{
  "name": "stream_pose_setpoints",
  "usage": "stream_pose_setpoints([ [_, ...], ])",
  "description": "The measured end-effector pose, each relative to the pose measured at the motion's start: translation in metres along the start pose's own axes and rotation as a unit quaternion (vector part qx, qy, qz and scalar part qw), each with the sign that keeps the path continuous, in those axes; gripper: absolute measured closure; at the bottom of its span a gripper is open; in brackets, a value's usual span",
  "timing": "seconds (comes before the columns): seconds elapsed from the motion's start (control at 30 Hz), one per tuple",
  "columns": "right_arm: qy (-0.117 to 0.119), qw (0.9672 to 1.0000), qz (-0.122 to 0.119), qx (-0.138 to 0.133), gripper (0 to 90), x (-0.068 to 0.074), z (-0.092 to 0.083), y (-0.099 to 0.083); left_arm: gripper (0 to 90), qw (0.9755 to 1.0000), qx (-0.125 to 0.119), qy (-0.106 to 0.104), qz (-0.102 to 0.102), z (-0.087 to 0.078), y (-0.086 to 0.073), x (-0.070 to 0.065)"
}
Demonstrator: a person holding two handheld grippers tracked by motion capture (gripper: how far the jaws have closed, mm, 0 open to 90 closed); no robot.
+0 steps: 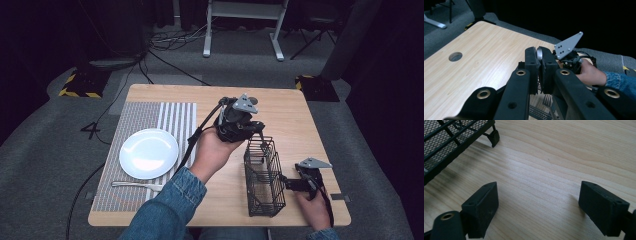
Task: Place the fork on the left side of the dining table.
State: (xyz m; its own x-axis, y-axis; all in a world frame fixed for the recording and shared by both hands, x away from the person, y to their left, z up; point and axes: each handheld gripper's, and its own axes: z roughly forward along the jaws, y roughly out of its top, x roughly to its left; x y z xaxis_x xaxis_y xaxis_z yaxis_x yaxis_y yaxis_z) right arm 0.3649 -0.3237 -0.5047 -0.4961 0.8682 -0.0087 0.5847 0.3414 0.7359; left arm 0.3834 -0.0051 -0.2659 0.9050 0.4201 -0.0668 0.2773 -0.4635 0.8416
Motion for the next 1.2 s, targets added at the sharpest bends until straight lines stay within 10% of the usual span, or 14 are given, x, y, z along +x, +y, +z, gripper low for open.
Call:
stream_pose_setpoints([
  [0.77, 0.000, 1.0000, 0.000, 0.000, 16.3, 0.000, 0.000, 0.000, 86.5, 0.9977, -0.053, 0.020, -0.038, -0.073, -0.002, 0.030],
  [1.2, 0.000, 1.0000, 0.001, 0.000, 16.4, 0.000, 0.000, 0.000, 86.5, 0.9904, -0.073, 0.087, -0.078, -0.112, -0.026, 0.090],
])
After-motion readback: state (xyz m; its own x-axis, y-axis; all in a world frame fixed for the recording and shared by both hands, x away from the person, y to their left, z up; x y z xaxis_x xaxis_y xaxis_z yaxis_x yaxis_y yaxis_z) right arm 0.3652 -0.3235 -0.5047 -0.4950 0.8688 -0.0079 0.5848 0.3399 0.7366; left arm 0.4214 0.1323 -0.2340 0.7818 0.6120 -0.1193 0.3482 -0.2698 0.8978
